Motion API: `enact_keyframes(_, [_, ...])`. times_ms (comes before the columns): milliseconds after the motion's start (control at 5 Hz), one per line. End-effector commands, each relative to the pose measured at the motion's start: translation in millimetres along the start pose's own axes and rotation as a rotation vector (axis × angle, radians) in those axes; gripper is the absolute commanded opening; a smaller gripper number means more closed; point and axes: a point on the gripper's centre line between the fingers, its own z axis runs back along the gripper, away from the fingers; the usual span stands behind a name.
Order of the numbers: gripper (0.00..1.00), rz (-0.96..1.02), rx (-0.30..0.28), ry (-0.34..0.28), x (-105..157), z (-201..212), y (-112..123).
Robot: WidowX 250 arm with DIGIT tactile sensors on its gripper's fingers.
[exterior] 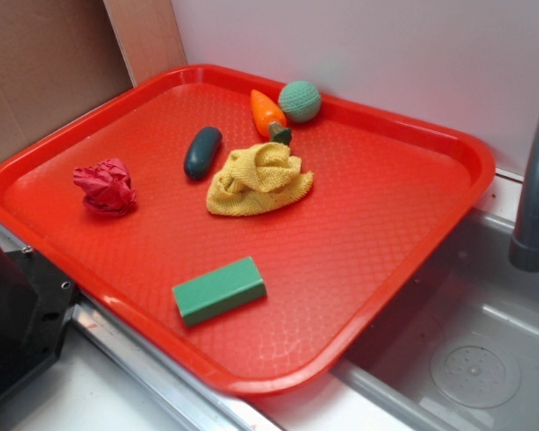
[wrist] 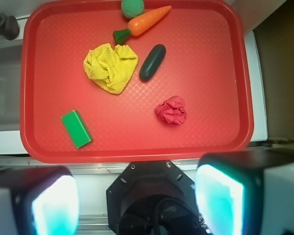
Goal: Grab the plastic pickle.
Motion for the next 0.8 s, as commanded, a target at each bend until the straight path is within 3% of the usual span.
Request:
enact_keyframes(0, [1.00, 0.000, 0.000, 0.000, 0.0, 0.0, 0.0])
enact_keyframes(400, [1.00, 0.511, -0.112, -0.036, 26.6, -14.8, 22.7])
enact_keyframes(600, [1.00, 0.748, -0.104, -0.064, 45.5, -32.0, 35.9])
